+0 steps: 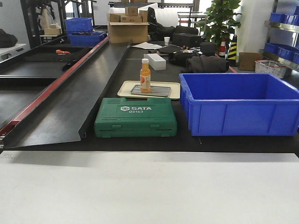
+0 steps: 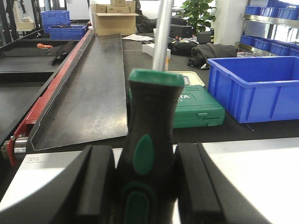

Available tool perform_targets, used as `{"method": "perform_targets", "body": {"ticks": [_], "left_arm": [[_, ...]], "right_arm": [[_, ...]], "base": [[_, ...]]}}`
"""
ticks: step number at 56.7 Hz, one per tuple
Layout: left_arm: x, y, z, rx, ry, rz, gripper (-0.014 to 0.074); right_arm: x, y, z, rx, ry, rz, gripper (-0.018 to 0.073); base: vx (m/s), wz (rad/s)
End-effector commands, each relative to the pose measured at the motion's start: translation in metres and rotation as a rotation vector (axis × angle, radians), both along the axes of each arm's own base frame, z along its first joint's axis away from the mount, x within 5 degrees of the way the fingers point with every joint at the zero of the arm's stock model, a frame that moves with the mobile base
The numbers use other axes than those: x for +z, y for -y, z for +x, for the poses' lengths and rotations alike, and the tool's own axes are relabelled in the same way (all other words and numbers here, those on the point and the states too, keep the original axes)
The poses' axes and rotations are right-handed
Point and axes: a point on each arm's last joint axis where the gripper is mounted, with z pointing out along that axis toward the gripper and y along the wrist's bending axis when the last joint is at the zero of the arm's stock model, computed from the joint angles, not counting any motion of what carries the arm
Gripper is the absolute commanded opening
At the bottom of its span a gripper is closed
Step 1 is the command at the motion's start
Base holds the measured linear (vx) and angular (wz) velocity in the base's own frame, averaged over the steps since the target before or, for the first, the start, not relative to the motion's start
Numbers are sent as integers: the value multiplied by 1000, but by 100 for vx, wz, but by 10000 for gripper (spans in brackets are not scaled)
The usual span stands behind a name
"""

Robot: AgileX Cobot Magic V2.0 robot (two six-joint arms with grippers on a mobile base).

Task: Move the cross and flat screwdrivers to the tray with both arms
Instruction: 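Drive the base away from the table holding both screwdrivers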

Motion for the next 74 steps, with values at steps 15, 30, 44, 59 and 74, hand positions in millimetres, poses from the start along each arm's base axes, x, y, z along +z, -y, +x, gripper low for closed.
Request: {"method": "perform_targets", "body": {"ticks": [15,30,44,59,74], "left_arm": [[17,0,-2,-5,121,-26,-4],[17,0,-2,-5,121,-26,-4],[17,0,-2,-5,121,-26,-4],[17,0,-2,-5,121,-26,-4],[17,0,-2,-5,121,-26,-4]], "right_arm": [[15,3,-1,-34,91,41,-9],[15,3,-1,-32,89,40,-9],[15,3,-1,-32,89,40,-9],[15,3,-1,-32,89,40,-9],[15,3,-1,-32,89,40,-9]], "base": [[-11,7],[-15,-11],[-17,-19],[-17,-13],[-18,-9]]}}
